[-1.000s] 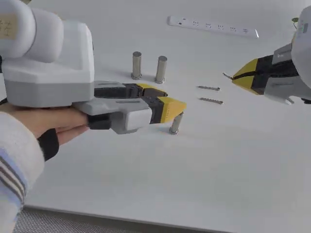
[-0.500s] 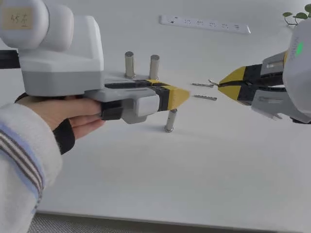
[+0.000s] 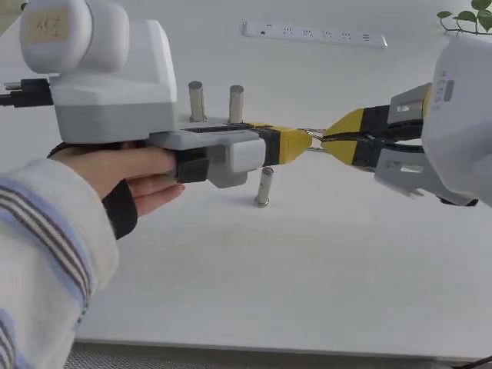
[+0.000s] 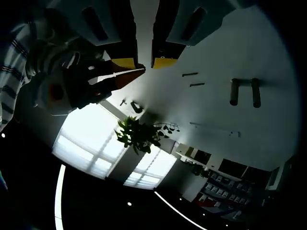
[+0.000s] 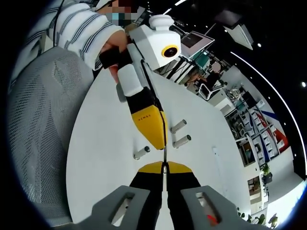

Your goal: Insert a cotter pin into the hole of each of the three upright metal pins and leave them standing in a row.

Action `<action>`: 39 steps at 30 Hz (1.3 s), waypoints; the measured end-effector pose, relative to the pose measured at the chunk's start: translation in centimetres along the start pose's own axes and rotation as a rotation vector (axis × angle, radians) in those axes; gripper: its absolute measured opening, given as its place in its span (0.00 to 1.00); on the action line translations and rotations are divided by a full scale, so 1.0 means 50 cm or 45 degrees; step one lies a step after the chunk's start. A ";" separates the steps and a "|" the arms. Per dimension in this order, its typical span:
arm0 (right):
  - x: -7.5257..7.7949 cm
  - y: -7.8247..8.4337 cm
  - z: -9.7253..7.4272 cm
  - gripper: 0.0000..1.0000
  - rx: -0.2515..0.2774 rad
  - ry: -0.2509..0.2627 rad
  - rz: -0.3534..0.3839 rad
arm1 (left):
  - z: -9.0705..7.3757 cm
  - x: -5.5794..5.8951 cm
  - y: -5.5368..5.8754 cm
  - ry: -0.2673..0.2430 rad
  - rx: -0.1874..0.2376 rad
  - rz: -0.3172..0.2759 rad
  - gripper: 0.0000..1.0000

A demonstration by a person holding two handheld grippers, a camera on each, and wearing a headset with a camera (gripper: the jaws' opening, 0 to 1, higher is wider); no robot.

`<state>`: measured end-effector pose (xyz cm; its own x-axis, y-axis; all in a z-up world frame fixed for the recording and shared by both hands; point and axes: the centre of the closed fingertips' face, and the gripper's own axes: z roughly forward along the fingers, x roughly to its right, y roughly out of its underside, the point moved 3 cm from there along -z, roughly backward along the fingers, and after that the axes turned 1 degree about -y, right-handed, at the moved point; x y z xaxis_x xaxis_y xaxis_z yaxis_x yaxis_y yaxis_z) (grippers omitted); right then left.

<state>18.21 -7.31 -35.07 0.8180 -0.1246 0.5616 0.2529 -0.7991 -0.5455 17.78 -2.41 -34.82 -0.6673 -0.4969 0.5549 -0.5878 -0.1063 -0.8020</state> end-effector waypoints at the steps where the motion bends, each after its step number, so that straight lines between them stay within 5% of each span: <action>1: 0.000 -0.001 0.000 0.00 0.002 0.005 0.000 | 0.002 0.002 0.001 0.000 0.000 -0.001 0.07; 14: -0.014 -0.016 -0.004 0.00 -0.001 0.017 -0.045 | 0.011 0.009 0.014 0.012 -0.040 -0.018 0.02; 39: -0.025 -0.007 0.004 0.00 -0.023 -0.001 -0.044 | 0.010 -0.020 0.025 -0.001 -0.107 -0.054 0.00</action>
<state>17.21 -6.76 -35.71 0.8093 -0.0959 0.5796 0.2720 -0.8133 -0.5143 17.92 -2.47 -36.47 -0.6409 -0.4938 0.5877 -0.6518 -0.0543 -0.7564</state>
